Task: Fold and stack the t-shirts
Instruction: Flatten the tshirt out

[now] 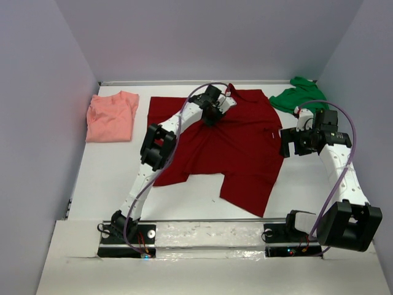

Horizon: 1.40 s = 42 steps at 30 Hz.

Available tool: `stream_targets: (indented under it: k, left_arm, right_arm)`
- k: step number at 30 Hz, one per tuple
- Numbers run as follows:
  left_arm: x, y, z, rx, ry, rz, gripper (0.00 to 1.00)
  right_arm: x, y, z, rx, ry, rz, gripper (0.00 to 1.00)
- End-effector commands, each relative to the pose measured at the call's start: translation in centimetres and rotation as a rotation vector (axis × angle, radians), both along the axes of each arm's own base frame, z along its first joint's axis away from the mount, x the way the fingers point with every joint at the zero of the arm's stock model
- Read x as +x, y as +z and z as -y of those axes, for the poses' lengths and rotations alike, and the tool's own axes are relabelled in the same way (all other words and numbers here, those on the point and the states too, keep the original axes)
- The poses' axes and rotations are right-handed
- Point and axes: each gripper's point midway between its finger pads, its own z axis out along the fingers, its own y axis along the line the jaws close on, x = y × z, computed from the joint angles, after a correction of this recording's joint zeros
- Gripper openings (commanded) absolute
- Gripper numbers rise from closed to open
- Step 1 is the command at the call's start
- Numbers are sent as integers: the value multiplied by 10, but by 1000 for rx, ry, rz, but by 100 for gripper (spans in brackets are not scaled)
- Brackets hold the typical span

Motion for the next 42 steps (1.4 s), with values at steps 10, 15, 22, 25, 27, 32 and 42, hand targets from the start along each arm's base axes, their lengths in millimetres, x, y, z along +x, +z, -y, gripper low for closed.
stream_targets:
  k: [10,15,22,25,27,32,42]
  left_arm:
    - [-39,141,-58,-119,95,158,99]
    - [-25,141,-102,-135,193,175,99]
    - [12,102,-169,-178,334,93,97]
    - [24,86,-182,-156,345,81,73]
    - [35,87,-188,-158,351,95,41]
    - [53,72,-192,-162,360,74,1]
    - [77,69,-192,-153,368,130,0]
  right_arm:
    - [60,31,4,-17,98,155,100]
    - [118,14,6,48,133,72,71]
    - [202,6,12,135,116,-15,0]
    - [233,-14,5,139,124,-36,0]
    - [251,-5,-5,127,146,0,0]
    - [276,-31,-29,98,189,-22,0]
    - [293,-45,-71,81,291,16,0]
